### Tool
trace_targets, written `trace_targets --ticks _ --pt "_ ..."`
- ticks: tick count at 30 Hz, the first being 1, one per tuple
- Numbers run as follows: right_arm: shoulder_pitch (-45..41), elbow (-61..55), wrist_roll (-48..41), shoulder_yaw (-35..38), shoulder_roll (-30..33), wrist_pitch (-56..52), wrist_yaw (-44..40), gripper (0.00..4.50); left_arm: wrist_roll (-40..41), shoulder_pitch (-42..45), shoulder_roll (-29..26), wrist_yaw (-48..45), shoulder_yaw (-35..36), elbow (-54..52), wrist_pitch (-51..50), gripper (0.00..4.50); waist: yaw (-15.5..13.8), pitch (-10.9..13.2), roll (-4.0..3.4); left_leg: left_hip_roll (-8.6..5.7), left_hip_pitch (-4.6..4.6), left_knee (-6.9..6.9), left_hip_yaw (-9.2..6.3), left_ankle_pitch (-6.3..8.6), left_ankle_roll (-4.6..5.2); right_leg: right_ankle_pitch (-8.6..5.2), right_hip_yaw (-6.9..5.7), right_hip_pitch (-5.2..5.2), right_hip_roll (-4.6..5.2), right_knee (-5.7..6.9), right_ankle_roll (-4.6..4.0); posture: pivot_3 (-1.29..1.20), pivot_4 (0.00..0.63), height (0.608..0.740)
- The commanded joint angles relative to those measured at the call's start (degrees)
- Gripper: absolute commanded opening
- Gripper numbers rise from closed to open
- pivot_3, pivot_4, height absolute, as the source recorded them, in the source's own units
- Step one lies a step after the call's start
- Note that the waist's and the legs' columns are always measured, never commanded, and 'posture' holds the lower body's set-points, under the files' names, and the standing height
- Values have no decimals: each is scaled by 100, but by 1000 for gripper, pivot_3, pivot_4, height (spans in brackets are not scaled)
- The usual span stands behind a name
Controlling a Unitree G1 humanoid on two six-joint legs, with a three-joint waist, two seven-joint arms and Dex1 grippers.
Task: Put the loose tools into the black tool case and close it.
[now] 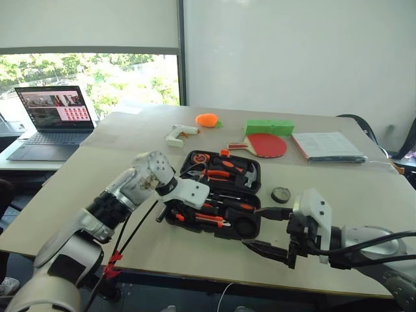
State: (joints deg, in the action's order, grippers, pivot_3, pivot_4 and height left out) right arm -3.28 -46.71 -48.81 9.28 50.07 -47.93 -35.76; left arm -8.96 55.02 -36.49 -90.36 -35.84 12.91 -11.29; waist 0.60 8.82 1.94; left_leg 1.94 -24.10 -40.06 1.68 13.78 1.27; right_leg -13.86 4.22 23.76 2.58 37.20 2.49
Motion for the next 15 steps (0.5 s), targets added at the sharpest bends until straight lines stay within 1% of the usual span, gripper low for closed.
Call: trace_targets --ticks 1,4,5,9,11,12,13,15 --pt "-5 -183 -134 133 27 18 31 4500 -425 -155 65 363 -124 320 84 49 -13 -1 -2 0 3 0 0 -1 1 0 -1 -5 0 0 0 0 150 736" --pt "-14 -178 -133 133 37 17 25 4500 -368 -157 149 369 -19 357 -78 49 -39 -2 -3 0 59 5 1 -1 1 -11 -2 -64 2 -12 14 0 150 736" --pt "-16 -180 -131 137 45 16 22 4500 -296 -138 181 377 70 365 -181 49 -43 -2 -4 0 63 4 1 -1 1 -26 -2 -68 2 -13 36 0 150 736" --pt "15 -166 -126 231 105 29 5 4500 93 -23 276 336 532 342 -528 49 -55 -2 -4 1 63 3 1 -2 4 -28 -1 -67 3 -14 40 0 150 736" --pt "111 -90 -77 458 188 58 -41 4500 661 150 336 212 1061 231 -1055 49 -48 -1 -2 2 53 3 1 -2 4 -28 -1 -56 2 -14 40 0 150 736" --pt "167 -35 -61 588 234 60 -64 4500 951 197 362 184 1337 176 -1151 49 -48 0 -1 2 45 3 0 -2 4 -27 -1 -51 2 -13 36 0 150 736" --pt "234 61 -57 751 306 50 -119 4500 1250 283 385 192 1641 164 -1374 49 -46 0 0 2 28 4 -2 -2 4 -19 -3 -36 2 -12 20 0 150 736" --pt "333 275 -18 1000 464 50 -269 4500 1602 400 414 318 2078 256 -1564 547 -45 0 0 2 -10 4 -5 -2 5 -10 -4 6 2 -8 3 0 150 736"
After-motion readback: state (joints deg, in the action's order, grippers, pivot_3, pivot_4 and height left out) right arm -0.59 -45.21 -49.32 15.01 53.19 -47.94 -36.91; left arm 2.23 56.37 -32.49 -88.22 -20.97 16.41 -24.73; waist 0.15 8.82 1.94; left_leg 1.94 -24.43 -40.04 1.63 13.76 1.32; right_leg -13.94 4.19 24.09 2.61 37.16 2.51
